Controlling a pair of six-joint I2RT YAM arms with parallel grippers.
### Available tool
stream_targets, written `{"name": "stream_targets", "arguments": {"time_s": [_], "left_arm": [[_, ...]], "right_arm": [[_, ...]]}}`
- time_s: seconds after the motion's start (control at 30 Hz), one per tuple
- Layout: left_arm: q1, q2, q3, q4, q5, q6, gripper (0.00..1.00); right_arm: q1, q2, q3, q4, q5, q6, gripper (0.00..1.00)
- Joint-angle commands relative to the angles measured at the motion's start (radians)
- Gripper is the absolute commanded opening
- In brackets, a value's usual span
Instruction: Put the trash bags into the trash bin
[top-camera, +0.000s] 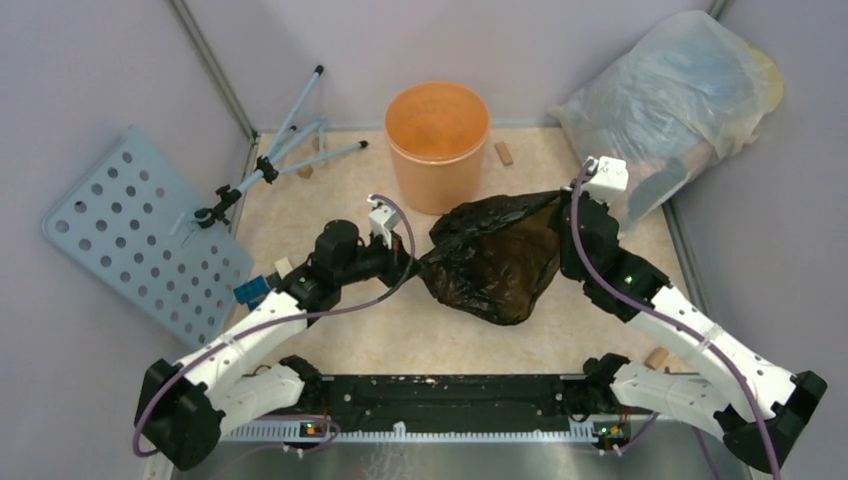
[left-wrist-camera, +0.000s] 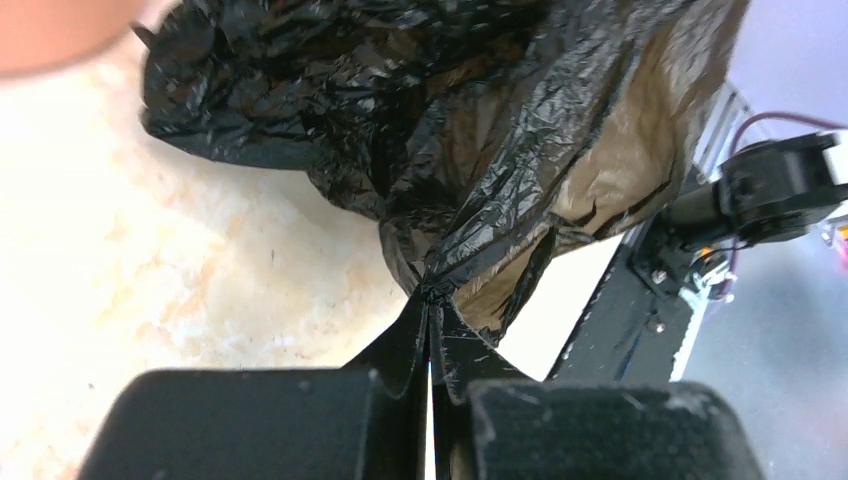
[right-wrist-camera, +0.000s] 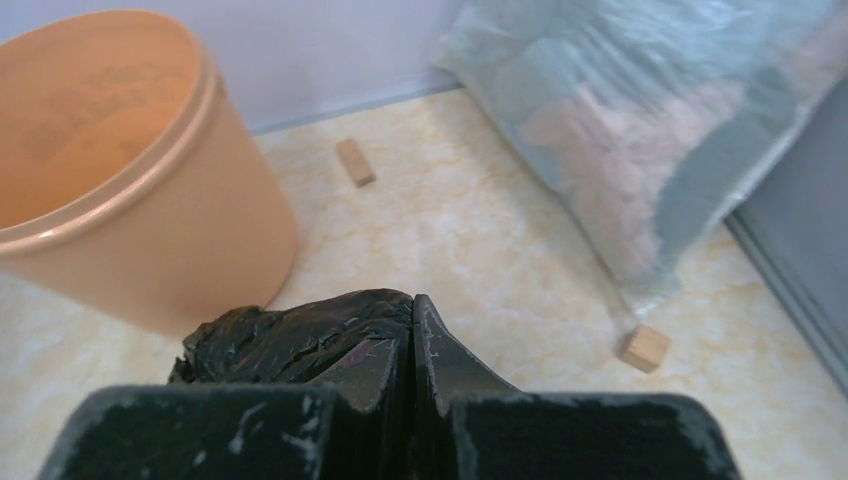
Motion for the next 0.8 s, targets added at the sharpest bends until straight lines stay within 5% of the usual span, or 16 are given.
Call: {"name": "stream_targets", "arguments": {"time_s": [0.0, 0.1, 0.2, 0.27, 0.33, 0.37, 0.77], "left_arm": [[-0.003, -0.076, 0.122, -0.095, 0.022, -0.007, 0.00], [-0.001, -0.076, 0.141, -0.118, -0.026, -0.013, 0.00], [-0.001, -0.052, 0.126, -0.123, -0.078, -0.025, 0.00], [-0.002, -0.032, 0.116, -0.116, -0.071, -0.033, 0.00], [-0.001, -0.014, 0.108, -0.108, -0.078, -0.039, 0.00], [-0.001, -0.009, 0.105, -0.108, -0.087, -0.048, 0.00], [-0.001, 0.027, 0.211, -0.131, -0.088, -0.044, 0.00]], "right_arm": [[-0.005, 0.024, 0.044, -0.085, 0.251, 0.023, 0.00], [-0.005, -0.005, 0.013, -0.059, 0.231, -0.008, 0.00], [-0.005, -0.050, -0.024, -0.009, 0.037, -0.111, 0.06], [-0.005, -0.075, -0.022, -0.029, -0.204, -0.190, 0.19], [-0.004, -0.094, -0.022, -0.066, -0.343, -0.218, 0.49], [-0.004, -0.101, -0.025, -0.077, -0.388, -0.223, 0.55], [0.070, -0.210, -0.096, -0.106, -0.629, -0.249, 0.75]]}}
